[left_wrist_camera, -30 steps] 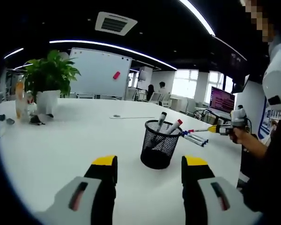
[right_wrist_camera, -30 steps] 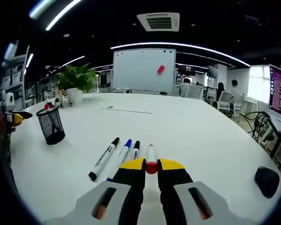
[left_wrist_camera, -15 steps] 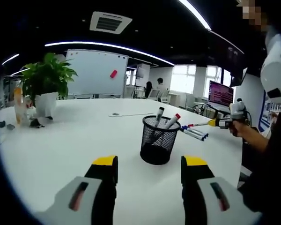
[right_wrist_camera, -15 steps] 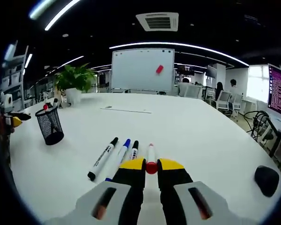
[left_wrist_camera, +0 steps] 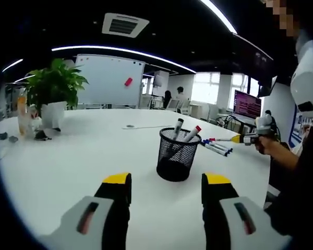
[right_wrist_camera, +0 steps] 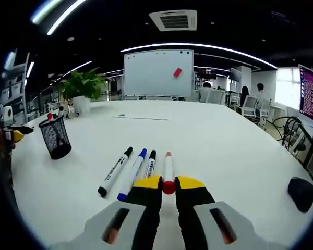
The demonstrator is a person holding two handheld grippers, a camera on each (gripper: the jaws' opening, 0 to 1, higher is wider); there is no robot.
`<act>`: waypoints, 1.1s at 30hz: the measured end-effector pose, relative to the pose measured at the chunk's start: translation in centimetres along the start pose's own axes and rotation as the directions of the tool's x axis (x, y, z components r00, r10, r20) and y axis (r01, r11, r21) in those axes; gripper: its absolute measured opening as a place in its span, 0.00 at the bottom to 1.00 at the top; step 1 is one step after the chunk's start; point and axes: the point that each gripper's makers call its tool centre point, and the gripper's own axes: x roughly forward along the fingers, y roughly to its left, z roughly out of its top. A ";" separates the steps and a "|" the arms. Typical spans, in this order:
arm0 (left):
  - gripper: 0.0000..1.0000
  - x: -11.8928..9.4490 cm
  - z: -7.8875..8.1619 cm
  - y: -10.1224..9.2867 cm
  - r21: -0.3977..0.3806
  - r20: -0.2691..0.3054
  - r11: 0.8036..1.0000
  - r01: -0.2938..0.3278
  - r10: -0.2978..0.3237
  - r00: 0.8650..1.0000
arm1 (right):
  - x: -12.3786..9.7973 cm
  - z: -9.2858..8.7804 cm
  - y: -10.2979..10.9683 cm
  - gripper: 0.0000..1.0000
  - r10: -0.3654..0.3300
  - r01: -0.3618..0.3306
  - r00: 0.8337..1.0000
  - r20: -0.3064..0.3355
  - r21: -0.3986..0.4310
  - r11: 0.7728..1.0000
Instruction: Pick up the whiteboard markers from the pen holder and place them facing the whiteboard neatly
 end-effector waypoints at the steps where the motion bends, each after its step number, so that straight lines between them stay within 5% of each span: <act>1: 0.55 0.0 -0.1 0.0 -0.001 -0.003 1.000 -0.001 0.001 1.000 | 0.0 -0.1 0.0 0.14 0.001 -0.001 1.000 -0.002 -0.002 1.000; 33: 0.55 0.3 -0.3 0.1 -0.001 -0.016 1.000 -0.003 0.003 1.000 | 0.9 -2.7 0.3 0.14 0.011 -0.008 0.996 -0.083 0.033 0.999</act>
